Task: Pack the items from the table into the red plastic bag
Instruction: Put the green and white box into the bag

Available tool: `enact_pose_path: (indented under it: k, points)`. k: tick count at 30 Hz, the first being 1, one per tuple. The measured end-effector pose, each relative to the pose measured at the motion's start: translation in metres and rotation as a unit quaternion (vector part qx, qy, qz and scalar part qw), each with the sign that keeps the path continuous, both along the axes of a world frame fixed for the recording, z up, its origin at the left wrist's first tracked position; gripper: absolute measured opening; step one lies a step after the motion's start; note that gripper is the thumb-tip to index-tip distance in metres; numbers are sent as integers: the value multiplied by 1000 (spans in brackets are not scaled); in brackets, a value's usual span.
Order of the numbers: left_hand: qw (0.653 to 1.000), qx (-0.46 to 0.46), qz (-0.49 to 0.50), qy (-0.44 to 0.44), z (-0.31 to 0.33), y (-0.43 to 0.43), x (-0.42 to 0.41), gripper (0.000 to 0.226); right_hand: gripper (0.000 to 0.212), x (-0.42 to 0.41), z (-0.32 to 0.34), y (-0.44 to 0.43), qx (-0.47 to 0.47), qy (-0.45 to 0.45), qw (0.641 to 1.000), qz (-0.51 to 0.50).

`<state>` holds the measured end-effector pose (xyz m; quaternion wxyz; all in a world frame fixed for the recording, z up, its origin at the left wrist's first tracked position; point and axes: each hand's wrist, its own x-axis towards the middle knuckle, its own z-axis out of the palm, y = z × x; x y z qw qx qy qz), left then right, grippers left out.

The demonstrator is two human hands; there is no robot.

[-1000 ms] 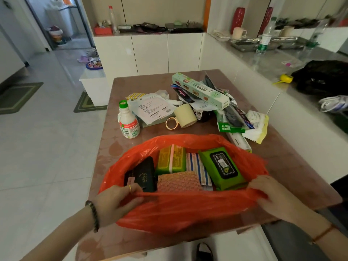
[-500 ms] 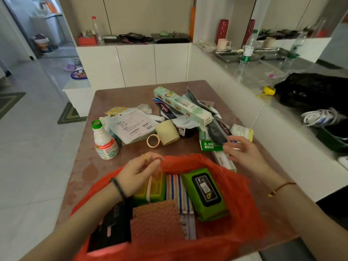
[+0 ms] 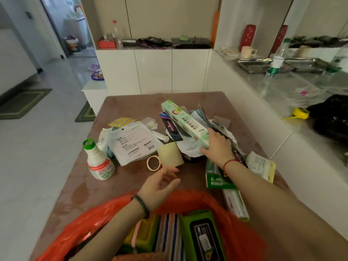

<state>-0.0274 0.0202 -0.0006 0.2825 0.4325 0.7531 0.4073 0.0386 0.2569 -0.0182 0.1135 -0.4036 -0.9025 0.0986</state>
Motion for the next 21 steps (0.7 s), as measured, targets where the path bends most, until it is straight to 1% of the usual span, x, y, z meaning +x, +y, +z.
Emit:
enact_pose_path:
  k: [2, 3, 5, 6, 7, 8, 9, 10, 11, 12, 14, 15, 16, 18, 20, 21]
  points:
    - [992, -77, -39, 94, 4, -7, -3, 41, 57, -4, 1, 6, -1, 13, 1000, -6]
    - [980, -121, -62, 147, 7, -11, -4, 54, 52, -3, 1, 8, -10, 37, 999, -5]
    - [942, -203, -109, 243, 12, -21, -8, 77, 47, 6, 6, 2, -48, 114, 992, -7]
    - [922, -236, -126, 279, 14, -27, -10, 87, 47, 14, 12, -7, -87, 171, 981, -11]
    - [904, -260, -139, 308, 14, -33, -14, 92, 47, 24, 19, -20, -134, 239, 962, -16]
    - [889, -278, -147, 334, 13, -38, -17, 92, 47, 36, 27, -37, -186, 304, 934, -20]
    - [876, -287, -150, 356, 12, -44, -21, 87, 47, 50, 34, -54, -236, 355, 904, -18]
    - [867, -291, -149, 376, 11, -50, -24, 80, 47, 65, 40, -70, -283, 388, 877, -8]
    - [858, -296, -145, 393, 10, -55, -28, 73, 49, 80, 44, -84, -333, 400, 853, 14]
    - [849, -304, -139, 408, 11, -61, -31, 66, 54, 95, 50, -100, -384, 388, 837, 43]
    - [836, -320, -125, 429, 12, -72, -36, 58, 70, 119, 52, -129, -460, 306, 827, 101]
    - [834, -324, -114, 432, 14, -77, -38, 54, 73, 127, 48, -143, -489, 258, 825, 119]
    - [837, -325, -100, 429, 15, -82, -40, 50, 71, 134, 41, -159, -515, 220, 819, 126]
    - [860, -308, -55, 402, 17, -93, -44, 39, 70, 144, 23, -189, -547, 163, 810, 132]
    - [907, -253, 13, 336, 16, -102, -48, 31, 77, 154, 5, -213, -548, 124, 817, 132]
    - [935, -207, 52, 283, 14, -105, -51, 28, 79, 158, -1, -222, -546, 110, 820, 128]
